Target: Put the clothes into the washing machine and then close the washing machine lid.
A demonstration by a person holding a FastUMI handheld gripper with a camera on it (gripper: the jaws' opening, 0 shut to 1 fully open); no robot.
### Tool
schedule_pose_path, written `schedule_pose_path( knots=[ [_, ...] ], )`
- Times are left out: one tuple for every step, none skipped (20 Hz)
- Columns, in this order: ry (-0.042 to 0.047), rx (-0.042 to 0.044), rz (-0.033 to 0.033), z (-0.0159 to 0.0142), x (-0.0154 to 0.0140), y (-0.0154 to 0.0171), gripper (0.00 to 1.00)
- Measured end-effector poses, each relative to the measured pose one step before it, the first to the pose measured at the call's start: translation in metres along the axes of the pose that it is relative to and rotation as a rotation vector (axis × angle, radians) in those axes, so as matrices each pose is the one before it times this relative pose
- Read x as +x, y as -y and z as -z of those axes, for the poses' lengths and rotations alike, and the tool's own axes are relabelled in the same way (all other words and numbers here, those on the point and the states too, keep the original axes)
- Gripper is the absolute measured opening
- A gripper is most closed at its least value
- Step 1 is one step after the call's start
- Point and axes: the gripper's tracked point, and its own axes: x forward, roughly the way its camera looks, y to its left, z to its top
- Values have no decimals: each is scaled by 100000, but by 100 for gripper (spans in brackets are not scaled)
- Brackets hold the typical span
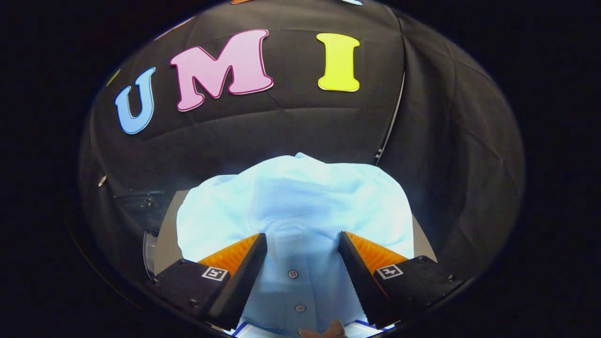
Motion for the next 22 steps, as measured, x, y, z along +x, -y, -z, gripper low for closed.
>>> schedule_pose_path(
  knots=[
    [-83,-760,603,-19,15,28,99],
    [-531,-506,323,88,12,-76,99],
    [-1821,-400,-362,66,260,-91,99],
    [-888,-852,-668,-29,-334,-79,96],
    [-1414,-849,-1827,-60,207,-379,97],
    [490,-695,-567,-169,330,-89,85],
    [757,631,-1171,-163,167,-53,80],
    [1263,747,-191,-29,-160,-107,58],
    [1761,963,19,4,-56,75,37],
    [-31,402,-106,144,-271,40,23],
    [1471,1880,171,225,157,-37,23],
    [150,1403,-491,-297,-658,186,10],
    [1398,2480,-992,-164,-641,-1,10],
    [2556,1983,-1302,-326,-730,-7,10],
    [3044,1217,-1608,-547,-912,-211,10],
    [3254,1139,-1335,-596,-1012,-210,10],
    [2685,538,-421,-695,-1063,-138,10],
    [2357,657,-579,-745,-1314,-86,10],
    [2348,426,-1176,-822,-1276,-501,10],
    [2392,-33,-1223,-880,-1229,-508,10],
    [2733,-474,-1009,-916,-1142,-578,9],
    [3134,-860,-955,-1087,-1246,-655,9]
  ],
)
